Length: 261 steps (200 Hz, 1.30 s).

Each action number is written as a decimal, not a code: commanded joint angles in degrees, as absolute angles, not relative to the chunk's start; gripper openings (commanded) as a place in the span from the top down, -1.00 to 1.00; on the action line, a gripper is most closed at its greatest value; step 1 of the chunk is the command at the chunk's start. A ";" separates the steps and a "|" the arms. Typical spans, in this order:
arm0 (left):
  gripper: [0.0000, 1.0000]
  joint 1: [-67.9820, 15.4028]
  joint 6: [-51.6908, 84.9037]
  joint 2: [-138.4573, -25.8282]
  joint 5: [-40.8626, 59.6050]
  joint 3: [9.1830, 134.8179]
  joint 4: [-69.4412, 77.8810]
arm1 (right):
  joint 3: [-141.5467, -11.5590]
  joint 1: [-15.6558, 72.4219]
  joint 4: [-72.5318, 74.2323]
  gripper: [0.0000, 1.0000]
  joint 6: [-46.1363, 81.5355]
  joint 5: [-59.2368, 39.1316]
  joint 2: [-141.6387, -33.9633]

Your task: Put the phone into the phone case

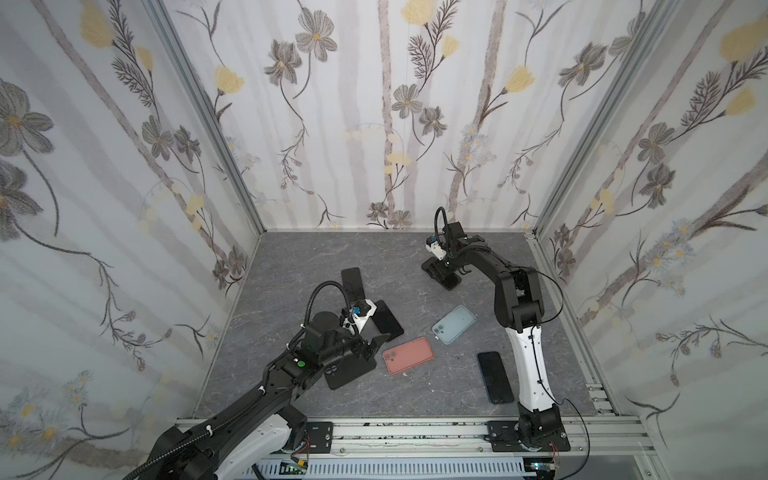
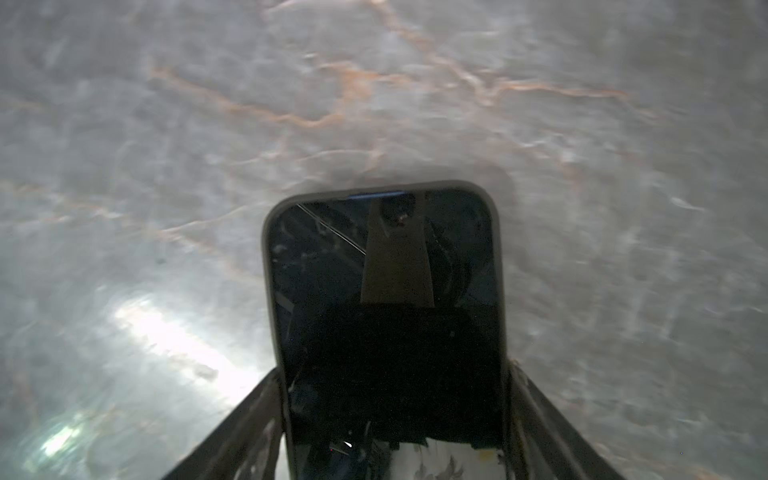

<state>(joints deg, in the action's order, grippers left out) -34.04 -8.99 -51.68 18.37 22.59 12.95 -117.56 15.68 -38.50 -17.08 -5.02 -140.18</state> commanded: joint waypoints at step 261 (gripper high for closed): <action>-0.65 -34.12 -1.38 -57.21 0.16 35.21 1.22 | -125.51 11.74 -47.99 -0.91 2.77 6.97 -131.83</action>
